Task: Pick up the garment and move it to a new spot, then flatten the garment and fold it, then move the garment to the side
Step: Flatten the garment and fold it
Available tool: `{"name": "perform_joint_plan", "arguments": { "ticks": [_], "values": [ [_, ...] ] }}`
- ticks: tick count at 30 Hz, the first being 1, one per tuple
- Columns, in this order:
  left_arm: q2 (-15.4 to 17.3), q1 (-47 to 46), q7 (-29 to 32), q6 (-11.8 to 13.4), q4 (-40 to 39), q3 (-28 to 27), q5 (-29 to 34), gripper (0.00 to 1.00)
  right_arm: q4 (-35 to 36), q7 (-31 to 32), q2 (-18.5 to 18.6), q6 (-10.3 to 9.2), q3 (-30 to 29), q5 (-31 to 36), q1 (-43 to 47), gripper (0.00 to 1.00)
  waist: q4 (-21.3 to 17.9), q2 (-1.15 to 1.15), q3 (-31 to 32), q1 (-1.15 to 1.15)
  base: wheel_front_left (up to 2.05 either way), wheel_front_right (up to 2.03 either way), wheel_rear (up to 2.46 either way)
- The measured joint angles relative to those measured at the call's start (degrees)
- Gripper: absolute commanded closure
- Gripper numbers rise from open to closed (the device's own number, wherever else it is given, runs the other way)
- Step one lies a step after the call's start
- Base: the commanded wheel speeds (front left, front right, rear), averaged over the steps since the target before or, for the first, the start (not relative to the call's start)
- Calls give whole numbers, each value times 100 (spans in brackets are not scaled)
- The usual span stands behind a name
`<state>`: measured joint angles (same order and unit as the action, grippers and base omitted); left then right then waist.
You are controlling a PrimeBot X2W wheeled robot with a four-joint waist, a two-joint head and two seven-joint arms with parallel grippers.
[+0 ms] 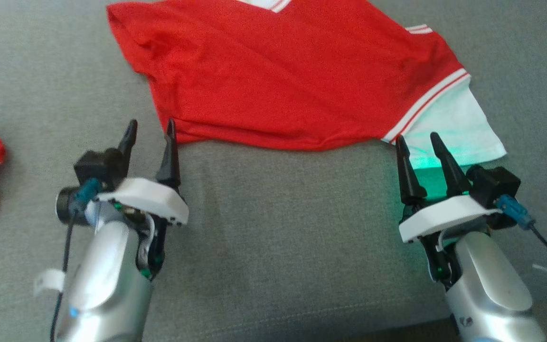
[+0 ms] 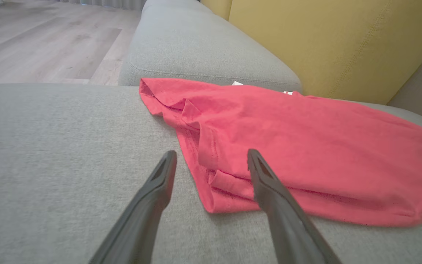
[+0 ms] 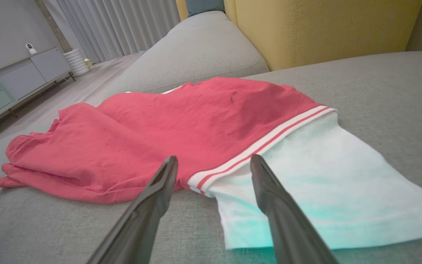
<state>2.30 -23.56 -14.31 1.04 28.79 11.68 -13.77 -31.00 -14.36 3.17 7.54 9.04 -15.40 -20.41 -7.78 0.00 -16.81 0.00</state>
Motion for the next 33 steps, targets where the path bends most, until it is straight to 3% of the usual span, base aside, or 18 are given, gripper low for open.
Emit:
{"name": "perform_joint_plan", "arguments": {
  "ticks": [17, 18, 20, 22, 29, 33],
  "values": [
    [-38, -754, 1, -456, 903, -648, 53, 0, 93, -1, 0, 0, 152, -135, -252, 0, -367, 0, -484, 0, 0, 0, 0],
    [-38, -759, 0, -463, 935, -664, 54, 12, 93, -1, 0, 0, 152, -136, -252, 0, -376, 0, -489, 0, 0, 0, 0],
    [-40, -797, 1, -480, 987, -676, 56, 53, 93, -1, 0, 0, 154, -153, -252, 0, -387, 0, -498, 0, 0, 0, 0],
    [-41, -872, 0, -517, 1024, -677, 69, 100, 93, -1, 0, 0, 154, -175, -252, 0, -395, 0, -509, 0, 0, 0, 0],
    [-45, -959, 1, -617, 1010, -680, 171, 100, 56, -1, 0, 0, 148, -175, -253, 0, -405, 0, -460, 0, 0, 0, 0],
    [-46, -884, 0, -614, 403, -660, 260, 100, -42, 0, 0, 0, 73, -175, -243, 0, -347, 0, -277, 0, 0, 0, 0]
  ]
}}
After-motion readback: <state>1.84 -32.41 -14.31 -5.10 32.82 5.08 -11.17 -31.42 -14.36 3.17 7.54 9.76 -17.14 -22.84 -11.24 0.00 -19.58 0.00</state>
